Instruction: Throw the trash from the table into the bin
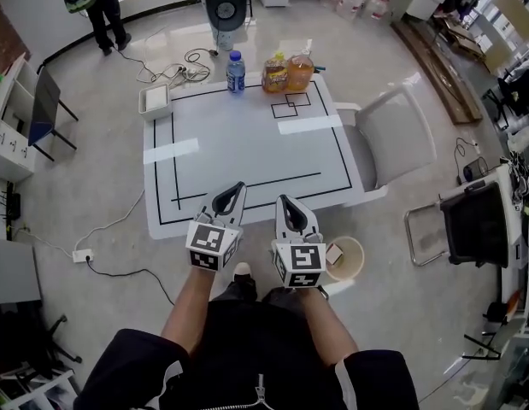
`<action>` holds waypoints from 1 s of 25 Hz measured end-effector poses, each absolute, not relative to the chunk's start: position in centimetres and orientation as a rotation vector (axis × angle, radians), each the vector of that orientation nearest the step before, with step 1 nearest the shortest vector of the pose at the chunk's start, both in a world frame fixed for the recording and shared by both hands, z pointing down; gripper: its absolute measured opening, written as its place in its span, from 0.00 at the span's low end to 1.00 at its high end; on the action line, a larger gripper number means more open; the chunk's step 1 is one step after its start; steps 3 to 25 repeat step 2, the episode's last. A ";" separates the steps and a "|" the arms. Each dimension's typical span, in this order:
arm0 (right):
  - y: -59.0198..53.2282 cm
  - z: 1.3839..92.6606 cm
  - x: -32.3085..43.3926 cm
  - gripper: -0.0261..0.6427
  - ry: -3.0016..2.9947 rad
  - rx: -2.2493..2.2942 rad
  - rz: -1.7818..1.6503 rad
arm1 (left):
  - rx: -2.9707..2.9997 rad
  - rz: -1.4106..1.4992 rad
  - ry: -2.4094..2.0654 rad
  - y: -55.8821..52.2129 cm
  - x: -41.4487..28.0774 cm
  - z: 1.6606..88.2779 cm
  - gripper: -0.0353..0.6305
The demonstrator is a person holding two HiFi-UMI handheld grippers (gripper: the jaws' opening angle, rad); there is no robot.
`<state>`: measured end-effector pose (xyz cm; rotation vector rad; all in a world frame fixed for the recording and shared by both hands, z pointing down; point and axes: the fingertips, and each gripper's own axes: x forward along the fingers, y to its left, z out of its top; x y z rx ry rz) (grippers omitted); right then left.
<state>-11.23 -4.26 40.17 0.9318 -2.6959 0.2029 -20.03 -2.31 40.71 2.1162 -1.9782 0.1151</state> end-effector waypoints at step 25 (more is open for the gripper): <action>-4.1 39.9 -11.2 0.05 -2.701 0.932 0.199 | 2.114 0.111 -1.979 -2.3 -20.1 40.7 0.06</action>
